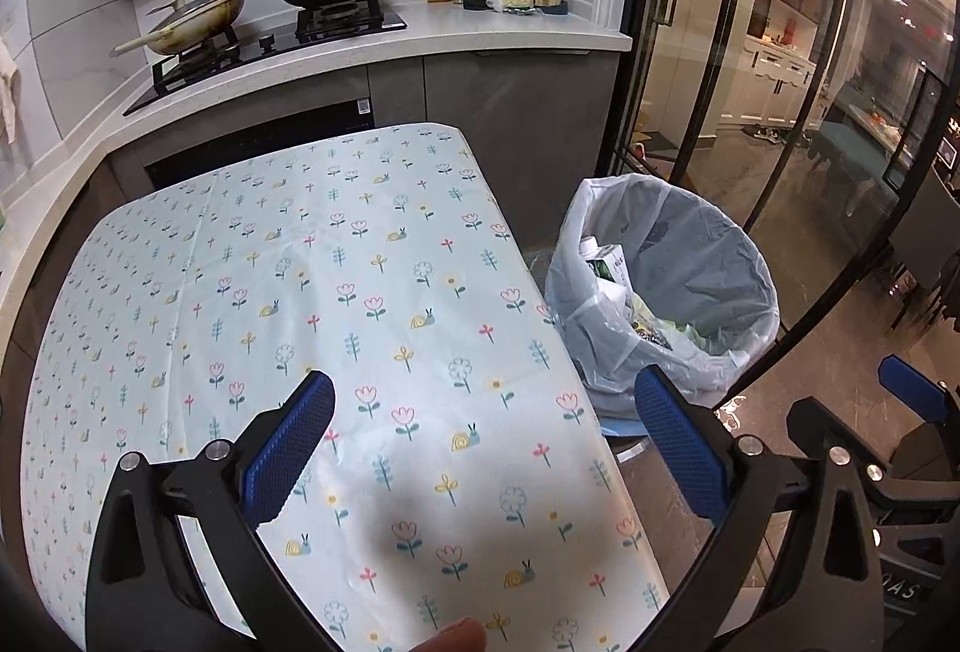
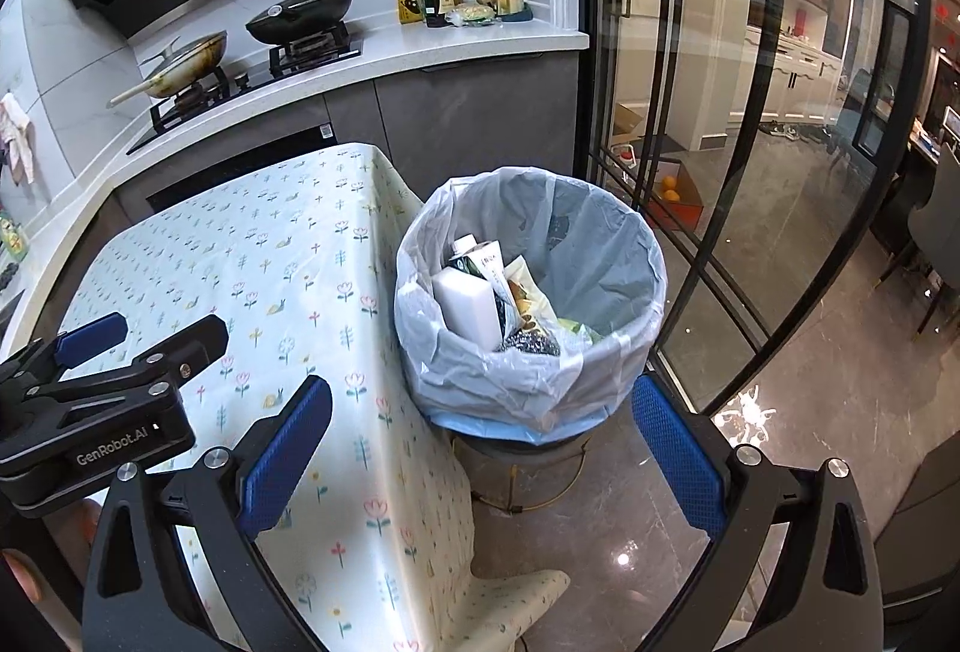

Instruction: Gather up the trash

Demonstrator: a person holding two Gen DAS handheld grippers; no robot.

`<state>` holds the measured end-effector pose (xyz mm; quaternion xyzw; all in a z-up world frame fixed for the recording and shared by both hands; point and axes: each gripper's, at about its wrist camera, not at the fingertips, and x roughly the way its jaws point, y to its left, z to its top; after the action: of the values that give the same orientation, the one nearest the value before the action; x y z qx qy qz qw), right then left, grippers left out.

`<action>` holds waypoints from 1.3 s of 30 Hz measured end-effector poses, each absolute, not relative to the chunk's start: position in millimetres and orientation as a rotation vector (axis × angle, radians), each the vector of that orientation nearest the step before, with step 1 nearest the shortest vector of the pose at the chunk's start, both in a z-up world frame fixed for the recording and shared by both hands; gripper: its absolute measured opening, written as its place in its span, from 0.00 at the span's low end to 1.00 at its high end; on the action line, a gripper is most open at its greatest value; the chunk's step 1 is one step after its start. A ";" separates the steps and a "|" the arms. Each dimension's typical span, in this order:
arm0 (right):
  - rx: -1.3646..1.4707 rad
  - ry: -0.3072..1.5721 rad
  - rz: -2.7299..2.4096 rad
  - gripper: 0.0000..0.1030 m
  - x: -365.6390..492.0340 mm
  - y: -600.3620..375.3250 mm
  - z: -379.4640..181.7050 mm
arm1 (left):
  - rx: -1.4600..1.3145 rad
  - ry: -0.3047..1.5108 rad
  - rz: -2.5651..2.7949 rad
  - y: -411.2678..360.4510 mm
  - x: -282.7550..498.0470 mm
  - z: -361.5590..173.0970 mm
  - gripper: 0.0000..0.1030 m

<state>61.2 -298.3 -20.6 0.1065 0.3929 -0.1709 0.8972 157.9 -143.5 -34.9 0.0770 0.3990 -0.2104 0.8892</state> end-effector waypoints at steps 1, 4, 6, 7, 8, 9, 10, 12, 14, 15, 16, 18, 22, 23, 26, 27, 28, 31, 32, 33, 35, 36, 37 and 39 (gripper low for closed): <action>0.219 0.815 -0.354 0.94 63.6 -297.9 -20.1 | 0.159 0.829 -0.438 -144.3 160.9 -35.5 0.93; 0.211 0.820 -0.358 0.94 70.4 -296.4 -19.7 | 0.165 0.828 -0.438 -145.9 166.7 -37.2 0.93; 0.208 0.823 -0.361 0.94 73.1 -296.9 -19.5 | 0.170 0.826 -0.439 -146.6 169.5 -38.5 0.93; 0.209 0.827 -0.364 0.94 74.8 -297.4 -20.2 | 0.173 0.827 -0.439 -147.0 170.9 -39.3 0.93; 0.209 0.830 -0.366 0.94 76.3 -297.8 -20.9 | 0.174 0.828 -0.440 -147.5 172.5 -40.0 0.93; 0.211 0.831 -0.368 0.94 77.6 -298.3 -21.5 | 0.176 0.829 -0.442 -147.9 173.6 -40.7 0.93; 0.214 0.833 -0.369 0.94 78.9 -298.9 -22.8 | 0.179 0.830 -0.442 -148.2 174.8 -41.1 0.93; 0.216 0.840 -0.372 0.94 81.6 -300.0 -25.8 | 0.181 0.826 -0.443 -149.2 176.8 -41.2 0.93; 0.217 0.845 -0.373 0.94 83.4 -301.0 -27.6 | 0.188 0.818 -0.441 -150.2 177.8 -41.1 0.93; 0.218 0.847 -0.373 0.94 84.2 -301.2 -28.4 | 0.190 0.816 -0.441 -150.5 178.4 -41.1 0.93; 0.218 0.847 -0.373 0.94 84.4 -301.4 -29.1 | 0.191 0.815 -0.441 -150.7 179.2 -41.0 0.93; 0.215 0.849 -0.373 0.94 84.6 -300.4 -29.1 | 0.190 0.816 -0.441 -151.2 179.6 -41.3 0.93; 0.214 0.852 -0.373 0.94 86.0 -301.3 -30.0 | 0.190 0.816 -0.440 -151.6 180.2 -42.3 0.93; 0.216 0.852 -0.372 0.94 85.8 -301.2 -30.1 | 0.191 0.815 -0.440 -151.7 180.1 -42.3 0.93; 0.217 0.854 -0.373 0.94 85.9 -302.0 -30.7 | 0.196 0.811 -0.445 -153.4 179.8 -42.4 0.93; 0.218 0.854 -0.374 0.94 85.7 -302.6 -30.7 | 0.197 0.811 -0.444 -154.4 179.7 -42.7 0.93; 0.220 0.853 -0.374 0.94 85.4 -303.3 -30.7 | 0.196 0.810 -0.443 -154.9 179.5 -42.7 0.93; 0.221 0.853 -0.373 0.94 85.0 -304.3 -31.1 | 0.192 0.816 -0.444 -155.3 179.4 -43.4 0.93; 0.221 0.853 -0.373 0.94 84.9 -304.5 -31.0 | 0.193 0.818 -0.444 -155.7 179.5 -43.7 0.93; 0.220 0.853 -0.372 0.94 84.9 -304.6 -31.1 | 0.194 0.819 -0.444 -156.0 179.3 -43.8 0.93; 0.222 0.853 -0.373 0.94 85.0 -304.1 -31.2 | 0.197 0.815 -0.441 -156.7 178.7 -43.7 0.93; 0.222 0.853 -0.373 0.94 85.0 -303.9 -31.2 | 0.200 0.813 -0.439 -157.1 178.4 -43.5 0.93; 0.221 0.853 -0.373 0.94 84.9 -303.9 -31.1 | 0.201 0.813 -0.436 -157.5 178.3 -43.4 0.93; 0.221 0.853 -0.373 0.94 85.0 -303.7 -31.1 | 0.200 0.816 -0.435 -157.7 178.7 -43.6 0.93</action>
<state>85.0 -303.7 -31.1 0.1065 0.4106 -0.1796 0.8876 178.7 -157.7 -43.6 0.0965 0.3929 -0.2096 0.8902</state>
